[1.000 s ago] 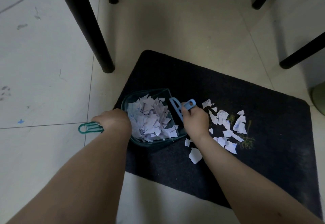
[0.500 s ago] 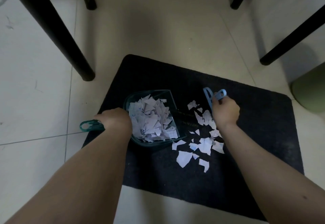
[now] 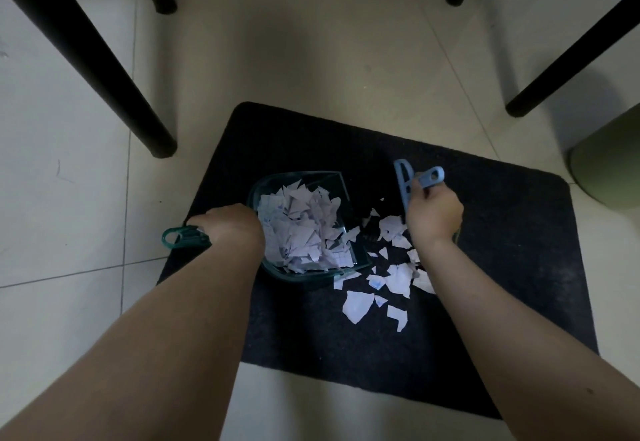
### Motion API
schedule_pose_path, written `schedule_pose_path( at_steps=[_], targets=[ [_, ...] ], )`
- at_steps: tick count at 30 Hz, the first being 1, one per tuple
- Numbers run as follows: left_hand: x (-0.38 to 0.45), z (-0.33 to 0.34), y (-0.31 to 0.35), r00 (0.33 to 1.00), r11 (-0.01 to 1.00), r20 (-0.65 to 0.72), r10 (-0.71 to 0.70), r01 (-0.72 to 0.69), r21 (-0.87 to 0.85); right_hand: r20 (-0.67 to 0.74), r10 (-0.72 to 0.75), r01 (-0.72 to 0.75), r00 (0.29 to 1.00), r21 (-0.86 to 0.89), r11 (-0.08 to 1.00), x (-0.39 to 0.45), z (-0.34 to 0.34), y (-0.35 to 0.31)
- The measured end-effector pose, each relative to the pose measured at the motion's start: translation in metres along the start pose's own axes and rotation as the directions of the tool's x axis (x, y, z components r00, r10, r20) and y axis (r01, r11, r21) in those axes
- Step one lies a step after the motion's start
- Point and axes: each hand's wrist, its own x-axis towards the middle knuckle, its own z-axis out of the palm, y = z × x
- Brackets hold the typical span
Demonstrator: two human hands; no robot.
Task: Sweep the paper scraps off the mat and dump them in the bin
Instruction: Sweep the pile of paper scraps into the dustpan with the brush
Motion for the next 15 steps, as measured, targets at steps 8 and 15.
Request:
schedule_pose_path(
  at_steps=[8,15],
  targets=[
    [-0.009,-0.004,0.005,1.0,1.0,0.025,-0.003,0.004,-0.006,0.263,-0.047,0.041,0.964,0.027,0.999,-0.024,0.023,0.009],
    [-0.018,-0.007,0.013,0.999,1.0,-0.035,-0.003,0.003,-0.005,0.051,0.01,-0.013,0.999,0.06,0.998,-0.001,-0.007,0.009]
  ],
)
